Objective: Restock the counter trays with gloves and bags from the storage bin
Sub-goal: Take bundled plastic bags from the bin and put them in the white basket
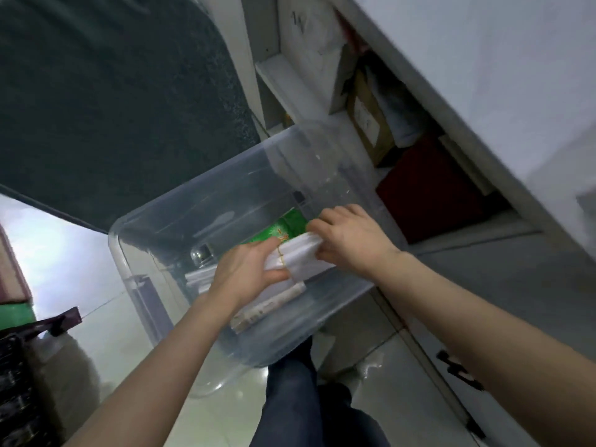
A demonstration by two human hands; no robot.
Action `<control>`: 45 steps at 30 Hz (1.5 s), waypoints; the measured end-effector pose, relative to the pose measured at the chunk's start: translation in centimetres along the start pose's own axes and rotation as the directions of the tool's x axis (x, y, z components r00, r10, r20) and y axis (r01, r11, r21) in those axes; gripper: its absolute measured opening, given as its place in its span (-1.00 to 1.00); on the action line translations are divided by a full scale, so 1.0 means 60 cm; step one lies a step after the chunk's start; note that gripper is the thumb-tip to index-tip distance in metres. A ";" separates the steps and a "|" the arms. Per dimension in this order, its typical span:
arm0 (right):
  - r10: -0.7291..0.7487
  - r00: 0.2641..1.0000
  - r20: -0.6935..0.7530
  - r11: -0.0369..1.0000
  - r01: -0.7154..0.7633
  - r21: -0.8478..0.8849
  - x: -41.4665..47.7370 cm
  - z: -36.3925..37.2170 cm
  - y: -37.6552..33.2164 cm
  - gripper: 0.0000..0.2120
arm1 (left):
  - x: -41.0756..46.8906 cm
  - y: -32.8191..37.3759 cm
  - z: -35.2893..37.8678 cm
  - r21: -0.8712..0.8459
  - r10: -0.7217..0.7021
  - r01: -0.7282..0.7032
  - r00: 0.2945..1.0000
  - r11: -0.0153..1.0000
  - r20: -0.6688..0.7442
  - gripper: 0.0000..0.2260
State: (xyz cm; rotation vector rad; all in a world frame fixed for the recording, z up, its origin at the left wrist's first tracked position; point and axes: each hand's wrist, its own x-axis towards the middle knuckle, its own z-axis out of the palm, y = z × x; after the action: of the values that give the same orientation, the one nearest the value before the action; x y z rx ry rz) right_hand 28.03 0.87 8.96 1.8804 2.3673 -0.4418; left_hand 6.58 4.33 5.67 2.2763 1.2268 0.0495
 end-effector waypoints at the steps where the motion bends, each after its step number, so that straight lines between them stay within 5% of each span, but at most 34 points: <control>1: 0.021 0.998 -0.059 1.000 -0.022 -0.008 -0.026 -0.029 0.001 -0.59 | -0.009 0.025 -0.022 -0.019 -0.006 0.006 1.000 1.000 -0.006 -0.61; 8: 0.297 0.835 -0.463 0.943 -0.181 0.279 -0.225 -0.239 -0.012 -0.39 | -0.075 0.201 -0.173 -0.183 -0.007 -0.015 0.993 0.983 -0.117 -0.68; 15: 0.587 0.584 -0.561 0.783 -0.230 0.578 -0.391 -0.363 -0.004 -0.12 | -0.112 0.392 -0.262 -0.393 0.102 -0.175 0.974 0.903 -0.200 -0.66; 21: 0.844 0.382 -0.377 0.450 -0.119 0.885 -0.488 -0.403 0.021 -0.11 | -0.111 0.543 -0.283 -0.592 0.152 -0.222 0.974 0.775 -0.167 -0.68; 26: 0.846 0.526 -0.089 0.044 0.097 0.994 -0.526 -0.406 0.030 -0.64 | -0.083 0.661 -0.264 -0.653 0.199 -0.243 0.970 0.718 -0.142 -0.61; 28: 0.871 0.486 -0.072 -0.046 0.228 0.973 -0.537 -0.408 0.045 -0.68 | -0.069 0.698 -0.255 -0.657 0.265 -0.256 0.960 0.709 -0.088 -0.58; 34: 0.949 0.315 -0.013 -0.064 0.232 0.971 -0.597 -0.404 0.148 -0.68 | 0.015 0.772 -0.218 -0.634 0.500 -0.305 0.853 0.711 0.151 -0.75; 37: 0.983 0.183 0.007 -0.036 0.155 0.987 -0.631 -0.396 0.203 -0.68 | 0.081 0.792 -0.190 -0.600 0.499 -0.300 0.844 0.742 0.195 -0.88; 43: 0.993 -0.016 0.116 -0.114 0.106 0.988 -0.674 -0.389 0.283 -0.68 | 0.178 0.823 -0.098 -0.373 0.528 -0.422 0.810 0.826 0.255 -0.79; 45: 0.983 -0.056 0.175 -0.166 0.135 0.977 -0.682 -0.385 0.297 -0.69 | 0.190 0.846 -0.062 -0.148 0.591 -0.574 0.760 0.806 0.271 -0.61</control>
State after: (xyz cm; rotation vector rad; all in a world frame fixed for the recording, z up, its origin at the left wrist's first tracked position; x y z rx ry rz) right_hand 57.61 -27.56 37.97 4.4135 -0.3970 -0.9181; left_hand 50.89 -7.10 30.72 2.4154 0.3172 -0.0392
